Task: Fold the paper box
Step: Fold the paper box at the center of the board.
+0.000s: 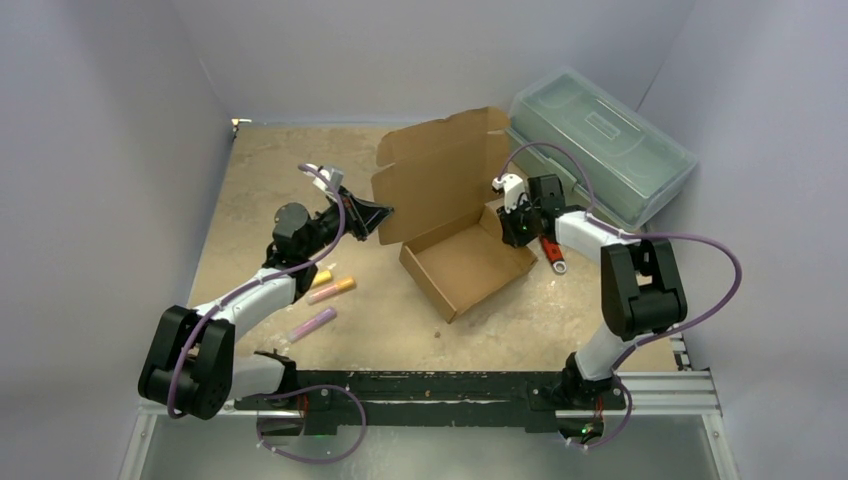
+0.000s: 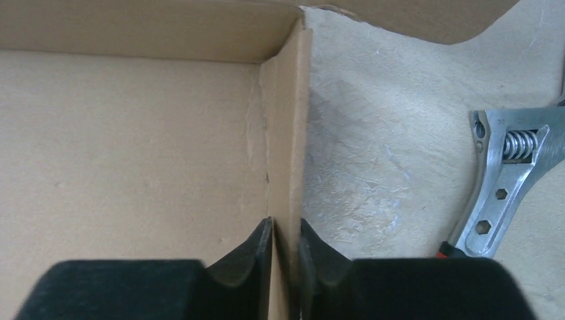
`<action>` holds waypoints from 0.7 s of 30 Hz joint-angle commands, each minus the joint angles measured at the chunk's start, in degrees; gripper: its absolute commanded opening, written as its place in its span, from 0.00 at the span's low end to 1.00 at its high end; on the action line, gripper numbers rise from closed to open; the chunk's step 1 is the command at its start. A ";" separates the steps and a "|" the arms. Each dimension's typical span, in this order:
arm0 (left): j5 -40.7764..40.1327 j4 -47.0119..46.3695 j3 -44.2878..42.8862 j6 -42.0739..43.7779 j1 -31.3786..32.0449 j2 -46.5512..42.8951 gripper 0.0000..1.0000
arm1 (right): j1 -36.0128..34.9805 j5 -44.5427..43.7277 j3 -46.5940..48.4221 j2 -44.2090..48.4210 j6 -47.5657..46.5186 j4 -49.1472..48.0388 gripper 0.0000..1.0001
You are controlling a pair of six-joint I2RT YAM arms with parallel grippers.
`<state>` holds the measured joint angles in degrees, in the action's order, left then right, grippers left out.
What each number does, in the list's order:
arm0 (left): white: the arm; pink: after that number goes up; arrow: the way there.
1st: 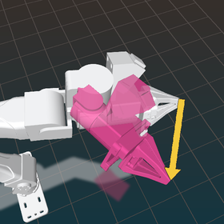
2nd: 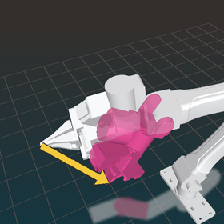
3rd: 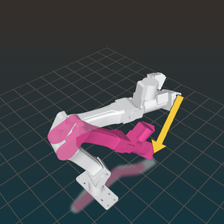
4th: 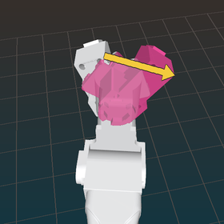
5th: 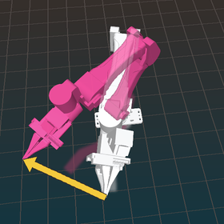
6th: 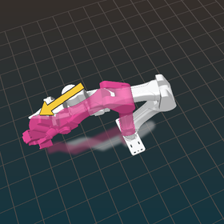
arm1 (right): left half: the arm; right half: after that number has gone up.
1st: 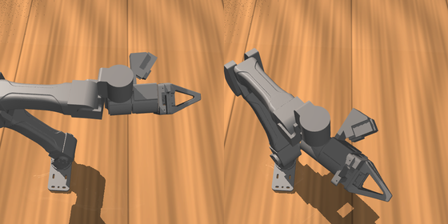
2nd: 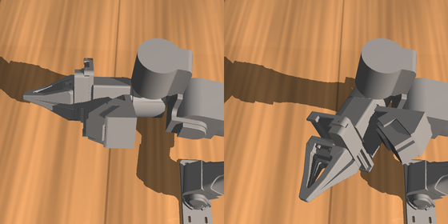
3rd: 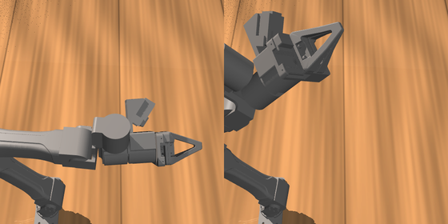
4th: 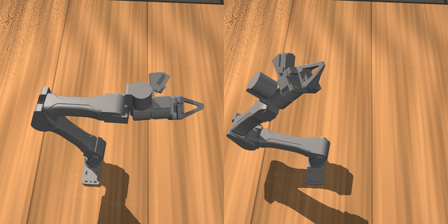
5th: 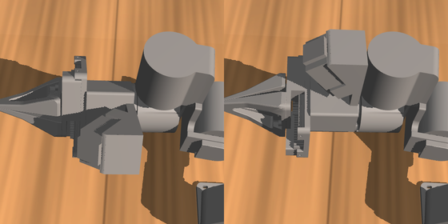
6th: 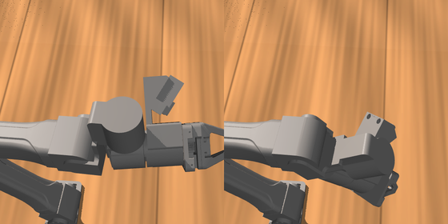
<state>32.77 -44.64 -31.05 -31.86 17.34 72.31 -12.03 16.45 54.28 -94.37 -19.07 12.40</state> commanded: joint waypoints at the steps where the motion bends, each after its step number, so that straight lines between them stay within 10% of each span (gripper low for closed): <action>1: 0.62 -2.79 -0.77 1.67 0.74 -1.47 0.00 | -0.26 0.33 3.05 -3.55 1.37 -1.51 0.10; 9: 0.56 -2.76 -0.78 2.10 0.85 -1.79 0.00 | -0.92 -5.43 1.66 -2.16 -0.15 -3.07 0.01; 14: -0.06 -1.95 -0.73 3.09 0.85 -2.42 0.00 | -0.88 -4.31 0.73 1.23 -3.39 -1.85 0.34; 21: -0.64 -0.26 -1.01 4.52 0.93 -2.31 0.00 | -0.62 -2.41 0.84 3.20 -6.81 1.88 0.42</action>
<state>32.56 -44.36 -31.05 -29.71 17.82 71.44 -12.73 12.84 54.68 -93.51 -22.70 12.60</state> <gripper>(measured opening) 0.009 0.410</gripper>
